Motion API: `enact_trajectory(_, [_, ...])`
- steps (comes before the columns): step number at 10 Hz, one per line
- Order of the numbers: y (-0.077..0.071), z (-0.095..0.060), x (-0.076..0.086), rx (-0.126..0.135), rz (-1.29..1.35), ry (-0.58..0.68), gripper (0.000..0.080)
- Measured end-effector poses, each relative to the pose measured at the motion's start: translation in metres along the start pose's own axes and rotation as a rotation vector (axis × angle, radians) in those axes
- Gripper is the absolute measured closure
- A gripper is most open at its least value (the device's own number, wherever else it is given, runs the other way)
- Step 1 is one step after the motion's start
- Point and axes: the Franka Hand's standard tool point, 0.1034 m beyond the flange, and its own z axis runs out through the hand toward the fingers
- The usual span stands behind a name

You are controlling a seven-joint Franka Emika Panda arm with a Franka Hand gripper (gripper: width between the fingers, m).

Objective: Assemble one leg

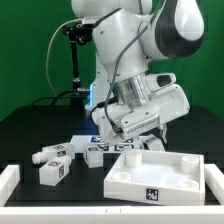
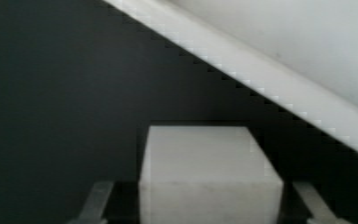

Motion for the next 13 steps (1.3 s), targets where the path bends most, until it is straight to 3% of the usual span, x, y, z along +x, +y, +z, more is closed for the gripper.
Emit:
enact_trajectory(1, [0.000, 0.000, 0.000, 0.001, 0.001, -0.001, 0.0438])
enact_trajectory(2, [0.000, 0.000, 0.000, 0.001, 0.001, 0.000, 0.0438])
enact_trajectory(4, [0.000, 0.000, 0.000, 0.001, 0.002, 0.000, 0.0180])
enact_trajectory(6, [-0.001, -0.001, 0.000, 0.001, -0.001, 0.000, 0.0155])
enact_trajectory(7, [-0.001, -0.012, -0.008, -0.028, -0.056, 0.001, 0.0155])
enact_trajectory(9, [-0.003, -0.047, -0.025, -0.026, -0.120, -0.056, 0.0150])
enact_trajectory(11, [0.004, -0.064, -0.034, -0.072, -0.221, -0.051, 0.0150])
enact_trajectory(12, [0.010, -0.058, -0.035, -0.103, -0.284, -0.038, 0.0150])
enact_trajectory(13, [0.011, -0.044, -0.029, -0.096, -0.267, -0.010, 0.0150])
